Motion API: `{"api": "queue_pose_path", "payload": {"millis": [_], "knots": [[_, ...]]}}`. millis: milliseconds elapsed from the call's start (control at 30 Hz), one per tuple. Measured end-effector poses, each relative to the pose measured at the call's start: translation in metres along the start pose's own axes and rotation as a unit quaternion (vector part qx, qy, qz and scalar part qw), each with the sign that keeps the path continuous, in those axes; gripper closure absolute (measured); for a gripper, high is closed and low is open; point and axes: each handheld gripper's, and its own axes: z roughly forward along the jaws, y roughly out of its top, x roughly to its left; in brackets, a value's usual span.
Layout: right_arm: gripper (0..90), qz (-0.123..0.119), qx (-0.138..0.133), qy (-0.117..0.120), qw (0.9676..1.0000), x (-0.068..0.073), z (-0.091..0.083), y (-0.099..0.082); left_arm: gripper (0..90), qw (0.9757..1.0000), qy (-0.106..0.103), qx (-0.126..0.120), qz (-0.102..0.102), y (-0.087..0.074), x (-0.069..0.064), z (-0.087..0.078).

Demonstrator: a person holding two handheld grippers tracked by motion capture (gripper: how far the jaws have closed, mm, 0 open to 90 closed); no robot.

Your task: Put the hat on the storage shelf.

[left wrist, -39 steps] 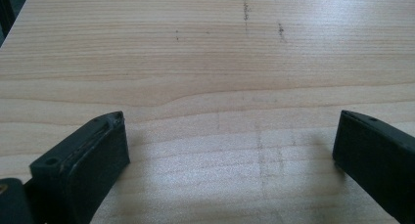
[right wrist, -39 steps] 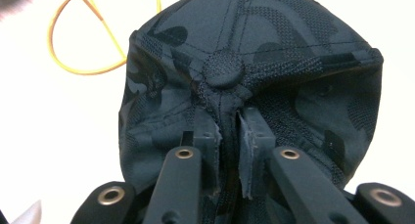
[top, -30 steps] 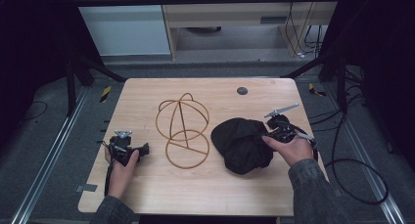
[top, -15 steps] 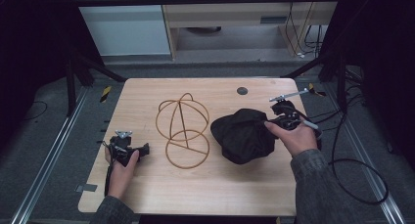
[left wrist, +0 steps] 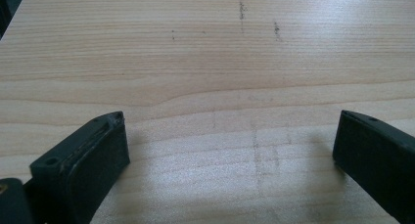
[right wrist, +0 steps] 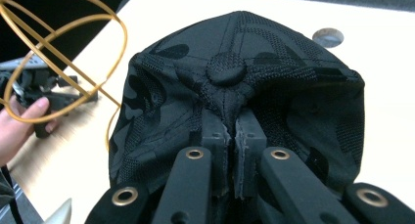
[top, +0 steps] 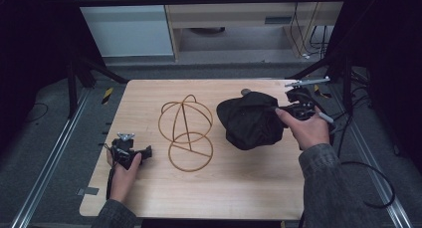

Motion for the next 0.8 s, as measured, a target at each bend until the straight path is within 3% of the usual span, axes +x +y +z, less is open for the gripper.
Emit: {"api": "queue_pose_path", "payload": {"millis": [433, 800], "knots": [[86.2, 0.021, -0.043, 0.012, 0.9988, -0.001, -0.012, 0.009, 0.0, 1.0000, 0.000, -0.002, -0.002, 0.000, 0.000, 0.000], [86.3, 0.024, -0.079, 0.027, 0.9962, 0.013, -0.022, 0.024, 0.0, 1.0000, 0.000, -0.001, -0.002, 0.000, 0.000, 0.000]]}}
